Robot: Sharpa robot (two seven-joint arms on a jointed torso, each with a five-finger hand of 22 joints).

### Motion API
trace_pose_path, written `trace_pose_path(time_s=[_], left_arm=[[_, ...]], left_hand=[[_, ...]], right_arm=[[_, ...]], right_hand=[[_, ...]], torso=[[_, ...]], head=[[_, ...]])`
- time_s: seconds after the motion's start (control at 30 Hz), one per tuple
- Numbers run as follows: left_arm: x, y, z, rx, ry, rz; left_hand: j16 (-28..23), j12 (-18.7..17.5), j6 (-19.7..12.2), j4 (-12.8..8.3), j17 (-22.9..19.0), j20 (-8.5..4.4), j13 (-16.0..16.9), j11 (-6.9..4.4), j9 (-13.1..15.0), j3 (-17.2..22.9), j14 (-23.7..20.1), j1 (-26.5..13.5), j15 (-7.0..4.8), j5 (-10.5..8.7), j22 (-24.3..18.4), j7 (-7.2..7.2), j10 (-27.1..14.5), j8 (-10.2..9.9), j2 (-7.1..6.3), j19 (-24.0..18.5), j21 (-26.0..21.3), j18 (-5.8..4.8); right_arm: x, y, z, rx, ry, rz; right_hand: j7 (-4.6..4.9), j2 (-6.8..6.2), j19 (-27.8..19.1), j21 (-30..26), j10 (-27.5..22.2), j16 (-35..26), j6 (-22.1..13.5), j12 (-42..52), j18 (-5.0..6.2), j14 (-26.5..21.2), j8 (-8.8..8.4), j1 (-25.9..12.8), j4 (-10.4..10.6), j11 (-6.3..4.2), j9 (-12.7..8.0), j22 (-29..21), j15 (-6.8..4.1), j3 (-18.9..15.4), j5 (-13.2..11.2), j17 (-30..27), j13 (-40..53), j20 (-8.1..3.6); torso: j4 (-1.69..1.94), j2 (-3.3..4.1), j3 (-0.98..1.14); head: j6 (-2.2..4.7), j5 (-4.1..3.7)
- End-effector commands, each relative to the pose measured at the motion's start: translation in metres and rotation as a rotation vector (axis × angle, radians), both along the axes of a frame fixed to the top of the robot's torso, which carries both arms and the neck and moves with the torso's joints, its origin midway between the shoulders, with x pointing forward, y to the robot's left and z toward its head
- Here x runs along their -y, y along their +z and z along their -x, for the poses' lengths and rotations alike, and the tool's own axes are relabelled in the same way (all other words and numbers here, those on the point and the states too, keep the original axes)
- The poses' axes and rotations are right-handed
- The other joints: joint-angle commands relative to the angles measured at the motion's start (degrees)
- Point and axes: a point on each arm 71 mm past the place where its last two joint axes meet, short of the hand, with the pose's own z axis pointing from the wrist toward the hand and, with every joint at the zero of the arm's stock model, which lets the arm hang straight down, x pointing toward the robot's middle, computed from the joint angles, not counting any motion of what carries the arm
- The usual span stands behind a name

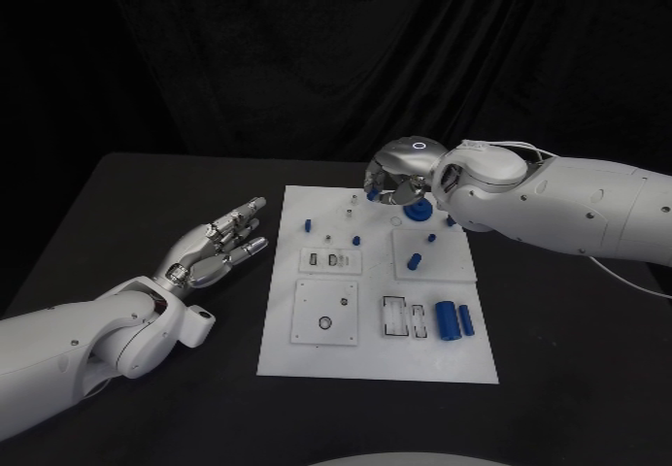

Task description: Assemble the parts on the task board

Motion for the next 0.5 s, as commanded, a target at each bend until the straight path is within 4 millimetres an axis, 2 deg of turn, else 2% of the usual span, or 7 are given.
trace_pose_path(time_s=[0.03,0.27,0.5], left_arm=[[0.003,0.014,0.006,0.166,-0.070,0.105],[0.005,0.014,0.006,0.167,-0.071,0.106],[0.006,0.014,0.005,0.166,-0.074,0.108]], left_hand=[[-0.21,0.19,-0.06,0.00,-0.08,0.46,-0.03,0.39,0.03,0.26,-0.03,-0.04,0.37,0.19,-0.07,0.37,-0.04,0.03,0.66,0.06,-0.34,-0.65],[-0.21,0.19,-0.02,-0.02,-0.08,0.47,-0.03,0.37,0.04,0.28,-0.03,-0.04,0.37,0.19,-0.07,0.40,-0.06,0.04,0.67,0.06,-0.34,-0.64],[-0.21,0.18,-0.01,-0.05,-0.08,0.49,-0.03,0.36,0.04,0.29,-0.03,-0.02,0.37,0.19,-0.07,0.42,-0.06,0.05,0.66,0.06,-0.34,-0.63]], right_arm=[[-0.003,0.007,-0.007,0.036,-0.014,-0.050],[-0.012,0.008,-0.019,0.040,-0.029,-0.038],[-0.016,0.004,-0.026,0.025,-0.045,-0.020]], right_hand=[[0.13,0.20,0.39,0.22,0.32,0.25,0.28,-0.41,-1.15,0.44,-0.07,-0.36,0.12,-0.01,3.12,4.67,0.12,0.02,0.23,0.12,-0.08,-0.09],[0.26,0.19,0.41,0.22,0.32,0.28,-0.15,-0.95,-1.17,0.46,-0.34,-0.48,0.17,0.14,3.29,4.73,0.35,0.04,0.23,0.25,-0.22,0.07],[0.31,0.24,0.29,0.11,0.22,0.12,-0.58,-1.53,-1.12,0.32,-0.61,-0.50,0.16,0.30,3.47,4.61,0.45,0.11,0.23,0.02,-0.36,0.21]], torso=[[0.13,0.07,-0.06],[0.21,0.08,-0.16],[0.43,0.24,-0.02]], head=[[0.01,-0.01],[-0.08,-0.05],[-0.03,-0.36]])
